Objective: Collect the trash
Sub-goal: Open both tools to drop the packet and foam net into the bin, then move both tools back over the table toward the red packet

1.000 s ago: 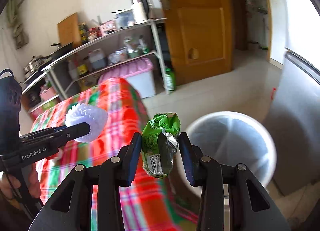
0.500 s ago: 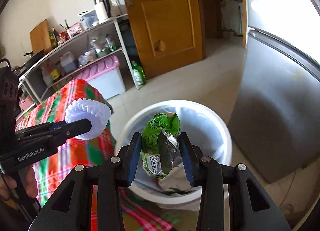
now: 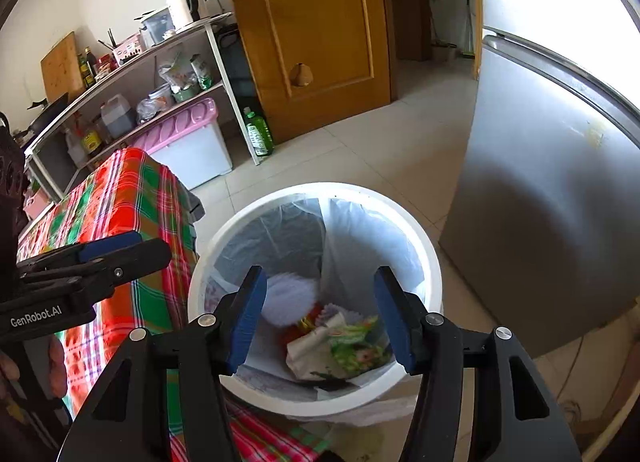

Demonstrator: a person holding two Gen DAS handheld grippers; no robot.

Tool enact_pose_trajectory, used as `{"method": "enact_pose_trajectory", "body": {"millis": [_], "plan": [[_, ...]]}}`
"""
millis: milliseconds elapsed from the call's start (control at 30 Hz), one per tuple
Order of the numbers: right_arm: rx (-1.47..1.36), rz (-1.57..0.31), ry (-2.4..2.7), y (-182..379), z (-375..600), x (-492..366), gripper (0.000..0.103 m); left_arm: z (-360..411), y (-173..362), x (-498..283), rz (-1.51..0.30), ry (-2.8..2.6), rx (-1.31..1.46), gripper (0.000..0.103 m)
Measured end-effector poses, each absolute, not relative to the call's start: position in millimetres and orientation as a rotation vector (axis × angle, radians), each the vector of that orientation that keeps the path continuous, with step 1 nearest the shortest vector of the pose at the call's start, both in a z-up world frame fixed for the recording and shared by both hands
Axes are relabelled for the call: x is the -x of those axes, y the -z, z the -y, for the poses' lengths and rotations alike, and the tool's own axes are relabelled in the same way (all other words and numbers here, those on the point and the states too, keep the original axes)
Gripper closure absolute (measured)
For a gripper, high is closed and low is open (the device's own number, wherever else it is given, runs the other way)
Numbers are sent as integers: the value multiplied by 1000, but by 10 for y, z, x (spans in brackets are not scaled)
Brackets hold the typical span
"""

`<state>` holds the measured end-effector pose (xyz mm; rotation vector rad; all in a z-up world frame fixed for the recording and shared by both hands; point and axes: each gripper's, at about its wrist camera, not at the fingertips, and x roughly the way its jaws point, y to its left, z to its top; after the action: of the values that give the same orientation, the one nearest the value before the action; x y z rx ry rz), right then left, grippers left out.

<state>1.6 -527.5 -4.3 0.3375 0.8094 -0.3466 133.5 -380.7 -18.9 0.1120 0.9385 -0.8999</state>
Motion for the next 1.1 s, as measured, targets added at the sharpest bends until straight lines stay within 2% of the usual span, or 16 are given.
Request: {"method": "enact_pose_trajectory", "body": {"millis": [600, 1100], "plan": [[-325, -749, 355, -183, 5014, 120, 46, 3275, -104, -1221, -880, 841, -70, 38], [-294, -696, 206, -423, 4210, -77, 46, 2102, -324, -1241, -817, 682, 13, 37]]}}
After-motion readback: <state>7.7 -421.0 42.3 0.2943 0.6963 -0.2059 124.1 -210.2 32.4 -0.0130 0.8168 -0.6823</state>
